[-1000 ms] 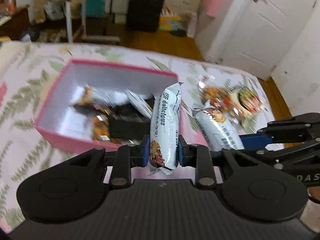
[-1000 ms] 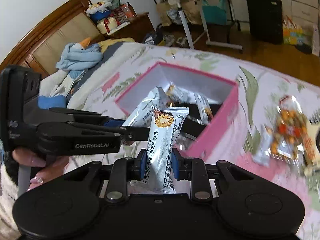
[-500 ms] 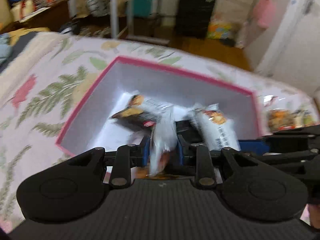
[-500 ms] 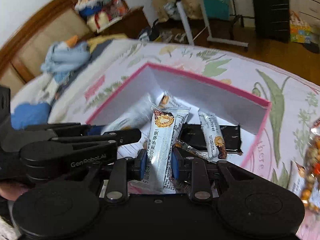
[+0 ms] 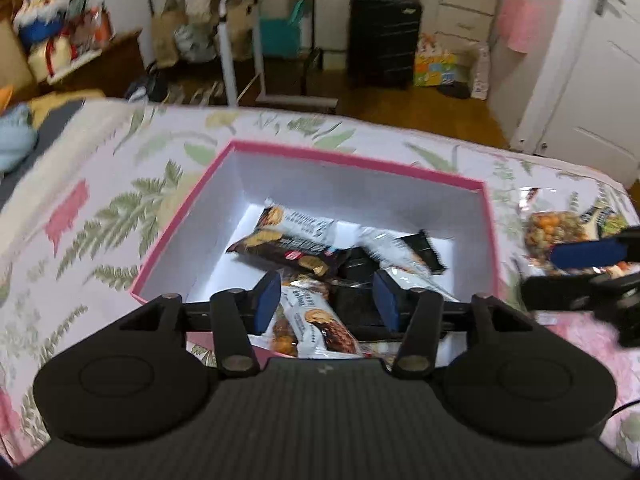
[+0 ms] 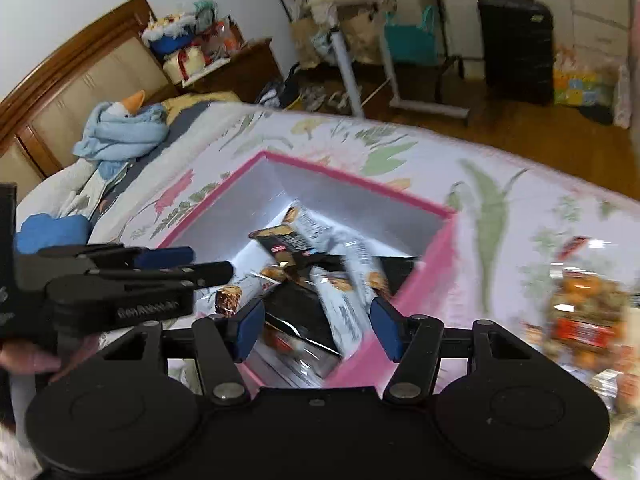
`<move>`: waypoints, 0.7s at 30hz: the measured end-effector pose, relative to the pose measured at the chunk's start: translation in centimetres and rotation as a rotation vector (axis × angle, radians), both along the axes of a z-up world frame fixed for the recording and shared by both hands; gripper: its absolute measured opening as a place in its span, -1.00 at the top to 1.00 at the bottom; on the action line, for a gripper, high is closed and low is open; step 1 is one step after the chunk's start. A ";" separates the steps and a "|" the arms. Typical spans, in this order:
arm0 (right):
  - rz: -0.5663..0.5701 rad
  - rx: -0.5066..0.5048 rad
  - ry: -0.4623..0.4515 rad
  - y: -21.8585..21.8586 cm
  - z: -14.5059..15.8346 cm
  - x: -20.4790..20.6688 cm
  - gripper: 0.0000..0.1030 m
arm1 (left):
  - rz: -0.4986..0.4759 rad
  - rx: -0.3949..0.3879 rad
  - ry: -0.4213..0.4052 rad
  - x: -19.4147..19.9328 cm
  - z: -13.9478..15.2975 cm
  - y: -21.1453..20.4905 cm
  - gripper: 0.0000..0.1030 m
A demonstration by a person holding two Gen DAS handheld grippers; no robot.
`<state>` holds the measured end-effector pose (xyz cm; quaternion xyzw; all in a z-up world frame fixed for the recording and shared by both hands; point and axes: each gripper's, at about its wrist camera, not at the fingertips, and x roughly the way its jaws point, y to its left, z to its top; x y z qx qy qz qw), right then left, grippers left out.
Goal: Organize snacks
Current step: 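Lower both white bars into the pink box and open both grippers, then grasp the clear bag of speckled candy eggs with the left gripper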
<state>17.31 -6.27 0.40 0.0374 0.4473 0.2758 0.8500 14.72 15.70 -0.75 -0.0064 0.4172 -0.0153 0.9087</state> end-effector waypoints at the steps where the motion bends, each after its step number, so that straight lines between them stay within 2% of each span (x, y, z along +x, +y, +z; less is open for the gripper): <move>1: -0.009 -0.005 -0.011 -1.1 0.8 -0.7 -0.27 | -0.011 0.000 -0.006 -0.5 0.6 -0.4 0.00; 5: -0.049 -0.020 -0.058 -6.3 3.4 -3.4 -0.30 | -0.069 -0.033 -0.016 -2.0 2.6 -2.5 -0.01; 10: -0.133 -0.025 -0.105 -12.8 4.9 -5.6 -0.34 | -0.159 -0.155 -0.046 -3.5 4.3 -5.7 -0.01; 15: -0.262 0.066 -0.089 -17.9 3.2 -5.9 -0.39 | -0.228 -0.230 -0.048 -3.6 3.7 -10.0 0.03; 21: -0.369 0.122 -0.044 -19.9 -0.5 -3.6 -0.37 | -0.254 -0.297 0.025 -1.5 0.2 -14.8 0.07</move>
